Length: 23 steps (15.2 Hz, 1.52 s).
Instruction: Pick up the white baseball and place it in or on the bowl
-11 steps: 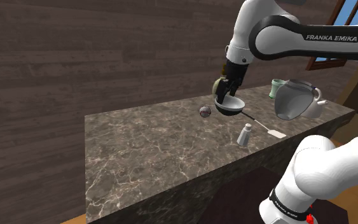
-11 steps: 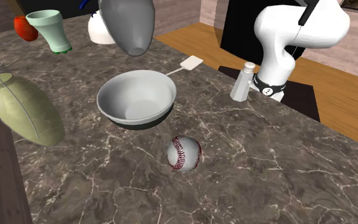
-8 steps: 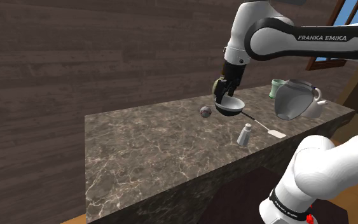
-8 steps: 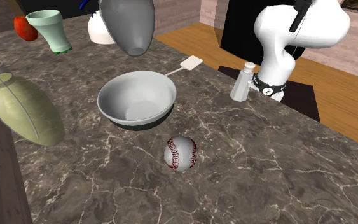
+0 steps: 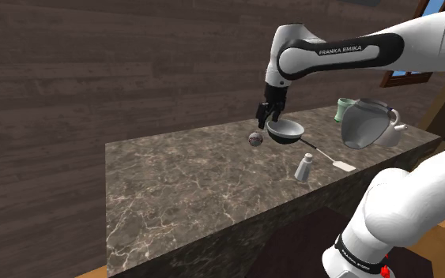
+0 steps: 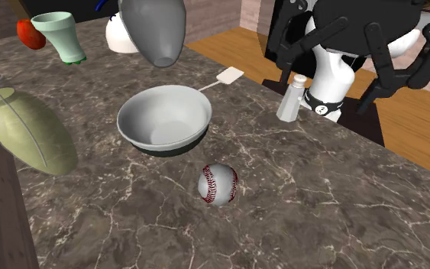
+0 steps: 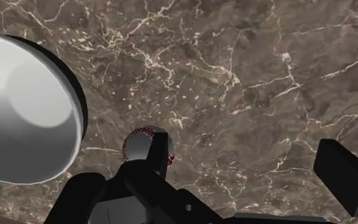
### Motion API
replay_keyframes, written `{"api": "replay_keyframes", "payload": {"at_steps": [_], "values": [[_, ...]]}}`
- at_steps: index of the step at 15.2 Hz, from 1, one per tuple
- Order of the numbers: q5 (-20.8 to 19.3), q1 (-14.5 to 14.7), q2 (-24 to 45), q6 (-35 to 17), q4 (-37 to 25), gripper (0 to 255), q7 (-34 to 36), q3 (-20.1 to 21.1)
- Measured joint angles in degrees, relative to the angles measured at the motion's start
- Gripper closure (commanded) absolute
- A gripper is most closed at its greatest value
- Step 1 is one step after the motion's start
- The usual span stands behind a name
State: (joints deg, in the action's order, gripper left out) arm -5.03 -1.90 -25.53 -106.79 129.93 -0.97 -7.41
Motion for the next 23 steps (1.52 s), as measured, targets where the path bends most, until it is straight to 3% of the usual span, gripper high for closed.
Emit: {"api": "replay_keyframes", "payload": {"at_steps": [12, 23], "values": [[6.7, -2.3, 26.5, -5.7, -14.8, 0, -12.6, -7.9], [8.0, -2.7, 30.2, -11.3, -12.4, 0, -14.0, -8.1]]}}
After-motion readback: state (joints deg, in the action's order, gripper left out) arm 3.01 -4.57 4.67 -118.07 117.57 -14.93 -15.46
